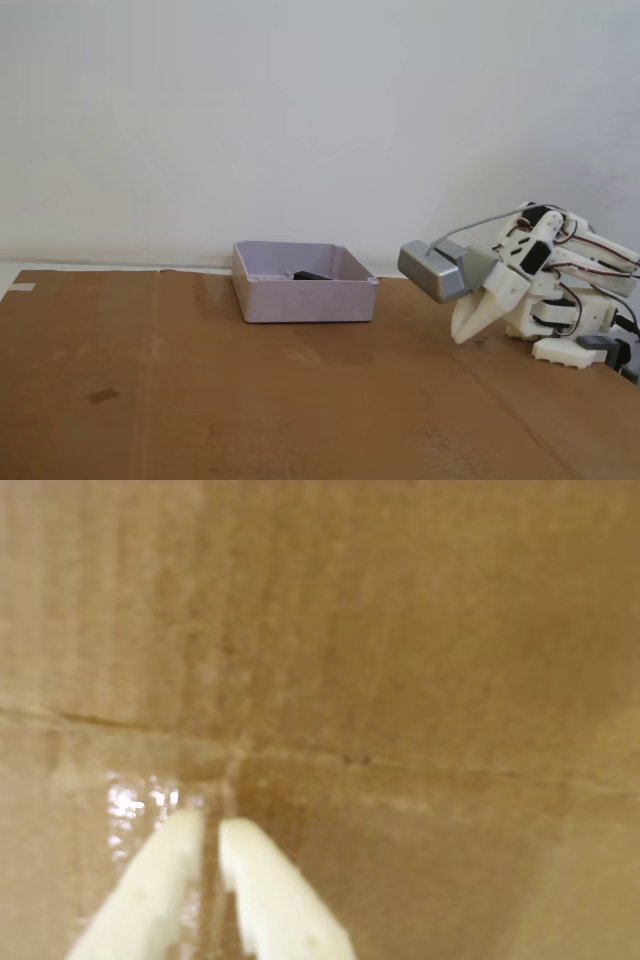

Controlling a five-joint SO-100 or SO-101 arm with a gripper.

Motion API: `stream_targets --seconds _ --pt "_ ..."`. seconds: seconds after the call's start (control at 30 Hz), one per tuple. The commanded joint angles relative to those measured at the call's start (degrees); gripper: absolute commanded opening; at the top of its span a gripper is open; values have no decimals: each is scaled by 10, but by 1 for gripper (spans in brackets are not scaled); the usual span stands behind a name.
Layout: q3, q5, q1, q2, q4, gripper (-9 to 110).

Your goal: Grasp a block and put it in the box.

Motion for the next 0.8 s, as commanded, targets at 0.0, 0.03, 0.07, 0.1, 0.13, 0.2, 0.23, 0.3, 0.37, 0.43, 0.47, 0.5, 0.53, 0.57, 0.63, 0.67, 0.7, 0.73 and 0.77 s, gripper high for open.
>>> stream_targets --seconds 0.0,0.03,0.07,0.1,0.13,0.2,0.23,0.3,0.37,0.43,0.47,0.5,0.53,0.57,0.63,0.67,0.7,0.73,0.77 --pt "25 21 7 22 98 1" --pt "25 21 7 22 98 1" --pt "25 21 7 22 98 1" --pt "25 21 7 22 98 1" --pt "25 21 7 22 98 1" --pt "25 21 7 21 99 1" --pt "25 21 7 21 99 1" --pt "25 21 7 17 99 1" --pt "25 21 7 17 99 1" --pt "25 21 7 17 99 1" --pt "25 21 7 18 99 1" --pt "25 17 6 18 99 1" --pt "25 17 5 18 99 1" --pt "25 17 5 18 99 1" --pt "25 17 5 18 99 1" --pt "25 17 5 18 99 1" --pt "25 17 5 18 99 1" --pt "25 17 5 18 99 1" --pt "25 17 5 18 99 1"
